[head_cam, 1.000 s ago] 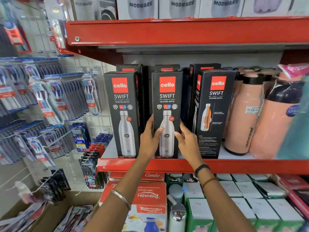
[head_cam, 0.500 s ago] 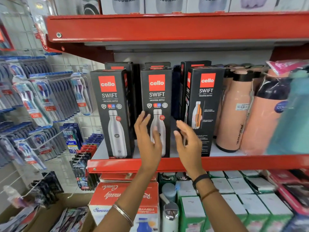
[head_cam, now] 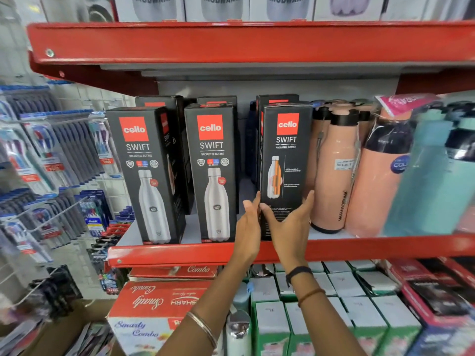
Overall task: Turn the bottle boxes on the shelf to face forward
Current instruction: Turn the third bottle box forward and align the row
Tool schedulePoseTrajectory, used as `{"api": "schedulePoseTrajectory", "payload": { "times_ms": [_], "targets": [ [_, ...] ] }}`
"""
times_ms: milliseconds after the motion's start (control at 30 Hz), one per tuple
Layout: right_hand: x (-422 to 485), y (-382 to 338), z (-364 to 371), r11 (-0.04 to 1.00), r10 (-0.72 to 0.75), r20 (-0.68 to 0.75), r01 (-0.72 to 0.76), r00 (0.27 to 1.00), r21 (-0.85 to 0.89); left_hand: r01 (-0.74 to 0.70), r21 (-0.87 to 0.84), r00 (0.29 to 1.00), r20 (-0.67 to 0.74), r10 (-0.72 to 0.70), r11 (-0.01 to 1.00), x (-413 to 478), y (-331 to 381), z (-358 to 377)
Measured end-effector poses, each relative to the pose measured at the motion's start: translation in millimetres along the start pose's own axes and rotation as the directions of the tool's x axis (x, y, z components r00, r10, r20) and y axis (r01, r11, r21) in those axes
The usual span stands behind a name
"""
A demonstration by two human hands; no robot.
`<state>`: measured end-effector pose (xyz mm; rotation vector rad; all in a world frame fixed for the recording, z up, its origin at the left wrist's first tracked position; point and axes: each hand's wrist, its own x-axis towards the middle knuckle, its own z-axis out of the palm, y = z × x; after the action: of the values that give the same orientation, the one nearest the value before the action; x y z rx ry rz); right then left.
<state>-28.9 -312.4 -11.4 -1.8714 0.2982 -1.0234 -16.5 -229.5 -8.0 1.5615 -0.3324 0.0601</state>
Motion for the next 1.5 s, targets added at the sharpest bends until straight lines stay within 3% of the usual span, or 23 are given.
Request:
{"api": "schedulePoseTrajectory", "payload": {
  "times_ms": [100, 233, 400, 533, 667, 767, 900, 1033, 1500],
  "targets": [
    [7, -4, 1, 0.999, 0.012, -0.006, -0.012, 1.000, -0.036, 0.035, -0.166, 0.999, 0.001, -0.036, 0.986, 0, 12, 1],
    [20, -3, -9, 1.000, 0.021, 0.029, -0.022, 0.999, 0.013, 0.026, -0.197, 0.999, 0.050, -0.016, 0.980, -8, 27, -1],
    [21, 4, -25, 0.994, -0.034, -0.020, 0.036, 0.999, 0.101, -0.060, -0.129, 0.990, 0.116, 0.075, 0.990, -15, 40, -8],
    [9, 6, -40, 0.964, -0.084, -0.044, 0.093, 0.995, 0.250, -0.274, -0.006, 0.961, 0.036, 0.274, 0.962, -14, 51, -14],
    [11, 2, -53, 0.905, -0.184, 0.076, 0.139, 0.980, 0.402, -0.316, 0.104, 0.942, 0.149, 0.300, 0.943, 9, 60, -25],
    [28, 2, -59, 0.896, -0.266, 0.178, 0.175, 0.947, 0.409, -0.352, 0.110, 0.911, 0.267, 0.313, 0.930, 13, 66, -29],
    [52, -3, -66, 0.902, -0.331, 0.334, 0.193, 0.882, 0.386, -0.424, 0.104, 0.899, 0.170, 0.403, 0.900, 9, 63, -25],
    [57, 4, -67, 0.928, -0.302, 0.433, 0.158, 0.849, 0.338, -0.434, 0.121, 0.900, 0.098, 0.424, 0.893, 7, 43, -13],
    [68, 31, -48, 0.961, -0.226, 0.404, 0.134, 0.886, 0.244, -0.250, 0.327, 0.960, -0.041, 0.278, 0.911, 37, 16, 3]
  ]
}}
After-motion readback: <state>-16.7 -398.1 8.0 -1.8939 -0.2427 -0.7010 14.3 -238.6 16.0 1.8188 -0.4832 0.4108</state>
